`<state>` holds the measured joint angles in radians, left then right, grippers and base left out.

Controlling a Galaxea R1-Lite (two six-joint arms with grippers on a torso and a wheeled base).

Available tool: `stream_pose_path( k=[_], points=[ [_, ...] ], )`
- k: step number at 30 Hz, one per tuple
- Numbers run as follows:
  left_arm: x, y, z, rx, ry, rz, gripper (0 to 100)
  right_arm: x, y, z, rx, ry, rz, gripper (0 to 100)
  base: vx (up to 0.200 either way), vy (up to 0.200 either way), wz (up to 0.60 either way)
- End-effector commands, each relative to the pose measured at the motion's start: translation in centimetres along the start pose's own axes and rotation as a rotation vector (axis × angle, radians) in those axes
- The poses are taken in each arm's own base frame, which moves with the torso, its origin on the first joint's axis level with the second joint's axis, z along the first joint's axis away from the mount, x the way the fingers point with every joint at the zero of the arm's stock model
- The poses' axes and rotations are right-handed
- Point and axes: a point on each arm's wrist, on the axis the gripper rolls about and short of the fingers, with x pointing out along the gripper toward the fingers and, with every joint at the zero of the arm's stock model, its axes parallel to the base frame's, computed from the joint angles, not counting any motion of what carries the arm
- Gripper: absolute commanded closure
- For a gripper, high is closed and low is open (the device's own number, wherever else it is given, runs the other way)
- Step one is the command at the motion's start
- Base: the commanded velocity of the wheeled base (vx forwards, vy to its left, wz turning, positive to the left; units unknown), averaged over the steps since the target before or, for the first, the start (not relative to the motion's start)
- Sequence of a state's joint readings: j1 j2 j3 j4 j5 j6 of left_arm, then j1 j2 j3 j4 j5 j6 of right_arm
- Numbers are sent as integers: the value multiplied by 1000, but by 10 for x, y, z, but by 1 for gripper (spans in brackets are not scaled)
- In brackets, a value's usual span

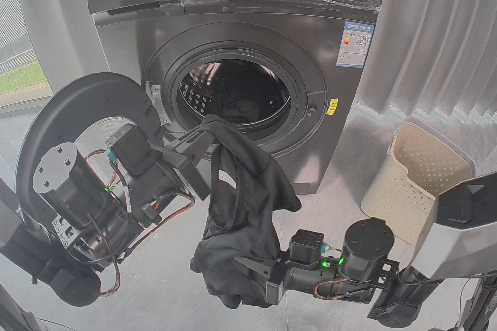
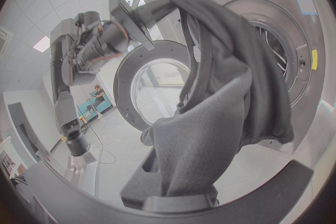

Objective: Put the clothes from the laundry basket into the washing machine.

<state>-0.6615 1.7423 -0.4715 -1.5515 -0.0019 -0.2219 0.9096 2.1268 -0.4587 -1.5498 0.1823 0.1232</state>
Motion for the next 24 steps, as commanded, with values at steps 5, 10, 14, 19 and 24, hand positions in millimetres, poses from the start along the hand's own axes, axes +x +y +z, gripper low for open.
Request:
stream_pose_path(
  k=[5, 10, 14, 19, 24],
  points=[
    [2, 11, -23, 16, 81, 37, 100, -39, -7, 32, -13, -76, -44, 100, 0, 0, 0],
    [0, 13, -27, 25, 103, 46, 100, -48, -19, 48, -38, -135, -85, 100, 0, 0, 0],
    [-1, 14, -32, 30, 120, 48, 100, -48, -19, 48, -41, -137, -74, 100, 0, 0, 0],
    [-5, 15, -35, 25, 138, 57, 0, -48, -18, 50, -41, -142, -70, 100, 0, 0, 0],
    [-10, 23, -42, 32, 177, 83, 0, -50, -22, 52, -39, -150, -84, 100, 0, 0, 0]
  ],
)
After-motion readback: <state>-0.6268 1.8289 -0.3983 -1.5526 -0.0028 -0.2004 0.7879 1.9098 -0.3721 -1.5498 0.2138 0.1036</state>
